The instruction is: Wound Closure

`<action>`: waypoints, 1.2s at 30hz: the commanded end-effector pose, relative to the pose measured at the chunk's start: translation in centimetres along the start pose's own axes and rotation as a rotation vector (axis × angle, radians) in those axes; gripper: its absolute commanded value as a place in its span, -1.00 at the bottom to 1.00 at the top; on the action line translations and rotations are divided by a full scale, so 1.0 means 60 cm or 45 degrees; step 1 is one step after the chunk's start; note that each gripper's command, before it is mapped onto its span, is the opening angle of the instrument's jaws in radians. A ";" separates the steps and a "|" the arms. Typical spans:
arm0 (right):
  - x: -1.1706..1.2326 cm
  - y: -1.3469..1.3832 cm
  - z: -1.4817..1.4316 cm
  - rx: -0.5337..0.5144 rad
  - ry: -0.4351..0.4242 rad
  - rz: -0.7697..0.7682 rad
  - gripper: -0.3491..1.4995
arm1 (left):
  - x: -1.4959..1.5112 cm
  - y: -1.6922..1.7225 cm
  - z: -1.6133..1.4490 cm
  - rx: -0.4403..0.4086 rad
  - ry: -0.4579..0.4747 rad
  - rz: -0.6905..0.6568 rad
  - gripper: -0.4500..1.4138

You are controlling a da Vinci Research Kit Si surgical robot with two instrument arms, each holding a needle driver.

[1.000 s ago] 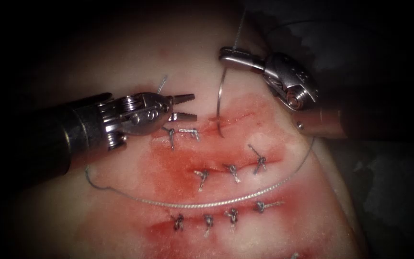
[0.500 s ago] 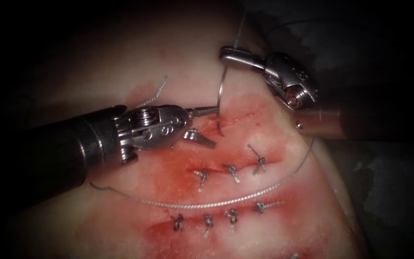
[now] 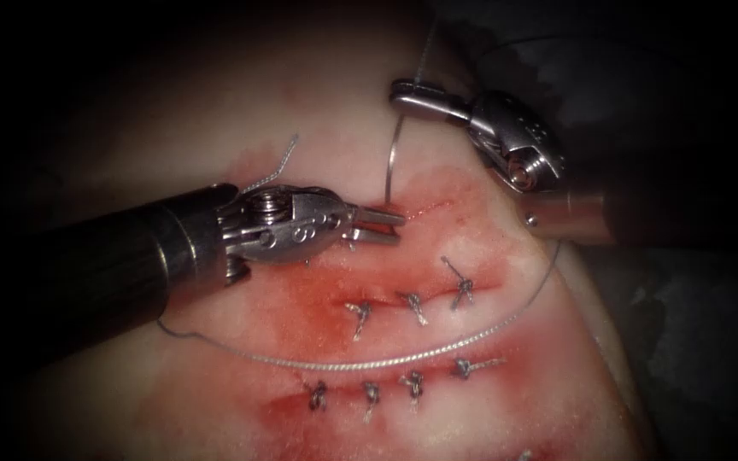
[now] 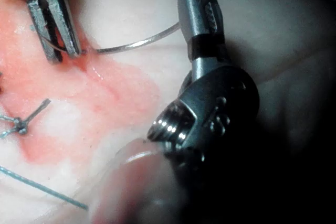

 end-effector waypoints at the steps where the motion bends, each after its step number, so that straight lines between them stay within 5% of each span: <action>1: 0.0003 -0.0006 0.0016 -0.003 -0.007 -0.002 -1.00 | -0.0003 0.0020 0.0003 -0.010 0.002 -0.006 -1.00; 6: 0.0002 0.0000 0.0019 0.052 -0.024 -0.242 -0.95 | -0.0006 0.0015 0.0001 -0.045 -0.091 -0.226 -1.00; 7: 0.0002 0.0003 0.0021 0.104 -0.026 -0.380 -0.40 | -0.0006 0.0014 0.0001 -0.052 -0.128 -0.253 -1.00; 8: 0.0002 0.0007 0.0022 0.149 -0.029 -0.450 -0.11 | -0.0005 0.0014 0.0002 -0.053 -0.155 -0.273 -1.00; 11: 0.0007 0.0024 0.0021 0.255 -0.017 -0.762 0.54 | -0.0008 0.0012 0.0004 -0.026 -0.225 -0.455 -1.00; 13: 0.0010 0.0039 0.0015 0.297 -0.022 -0.872 0.71 | -0.0010 0.0012 0.0003 -0.015 -0.318 -0.597 -1.00; 18: 0.0002 0.0094 -0.0004 0.307 -0.018 -0.952 0.83 | -0.0048 0.0027 -0.0014 0.072 -0.473 -1.471 -1.00; 20: -0.0012 0.0115 -0.0007 0.276 -0.016 -0.961 0.89 | -0.0071 0.0039 -0.0026 0.093 -0.487 -1.675 -1.00; 31: -0.0092 0.0160 0.0004 0.260 -0.006 -0.964 0.74 | -0.0137 0.0106 -0.0102 0.200 -0.697 -2.344 -1.00; 36: -0.0091 0.0158 0.0003 0.271 -0.059 -0.965 0.80 | -0.0137 0.0142 -0.0143 0.252 -0.858 -2.372 -1.00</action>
